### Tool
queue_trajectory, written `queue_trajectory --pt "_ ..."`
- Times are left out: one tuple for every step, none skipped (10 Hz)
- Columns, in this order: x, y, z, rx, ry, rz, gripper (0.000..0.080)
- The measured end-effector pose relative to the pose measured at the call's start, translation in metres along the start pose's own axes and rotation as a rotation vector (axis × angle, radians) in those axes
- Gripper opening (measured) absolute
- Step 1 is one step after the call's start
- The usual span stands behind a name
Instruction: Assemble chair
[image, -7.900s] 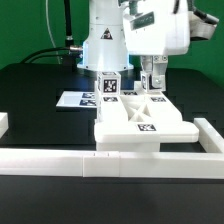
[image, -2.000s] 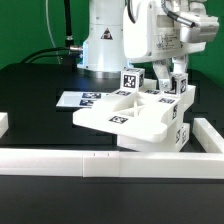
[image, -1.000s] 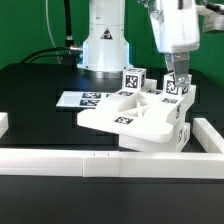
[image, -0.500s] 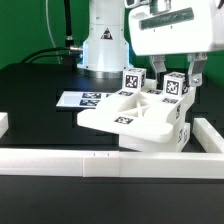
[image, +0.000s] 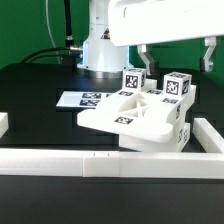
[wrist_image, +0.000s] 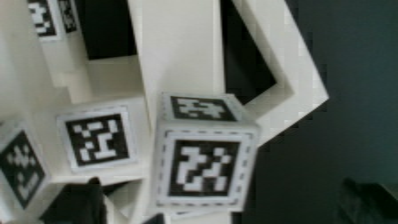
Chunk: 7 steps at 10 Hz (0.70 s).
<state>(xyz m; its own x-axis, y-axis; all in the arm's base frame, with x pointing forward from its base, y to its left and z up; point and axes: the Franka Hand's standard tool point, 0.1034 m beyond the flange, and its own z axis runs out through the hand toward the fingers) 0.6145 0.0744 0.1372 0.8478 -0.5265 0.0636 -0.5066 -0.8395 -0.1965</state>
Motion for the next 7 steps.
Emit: queue_trajectory --pt "0.0 -0.003 -0.003 0.004 0.003 -0.075 0.0649" --pt "0.001 0.0 -0.001 0.001 0.003 -0.148 0.0649" --pt "0.002 0.001 -0.001 -0.004 0.004 -0.197 0.0649" --pt "0.003 0.003 -0.001 -0.016 0.008 -0.354 0.0649" --pt "0.004 0.004 0.0 -0.021 0.022 -0.519 0.0649" --pt "0.004 0.006 0.002 -0.026 0.027 -0.653 0.0649" --pt "0.005 0.009 0.003 -0.026 0.02 -0.758 0.0649"
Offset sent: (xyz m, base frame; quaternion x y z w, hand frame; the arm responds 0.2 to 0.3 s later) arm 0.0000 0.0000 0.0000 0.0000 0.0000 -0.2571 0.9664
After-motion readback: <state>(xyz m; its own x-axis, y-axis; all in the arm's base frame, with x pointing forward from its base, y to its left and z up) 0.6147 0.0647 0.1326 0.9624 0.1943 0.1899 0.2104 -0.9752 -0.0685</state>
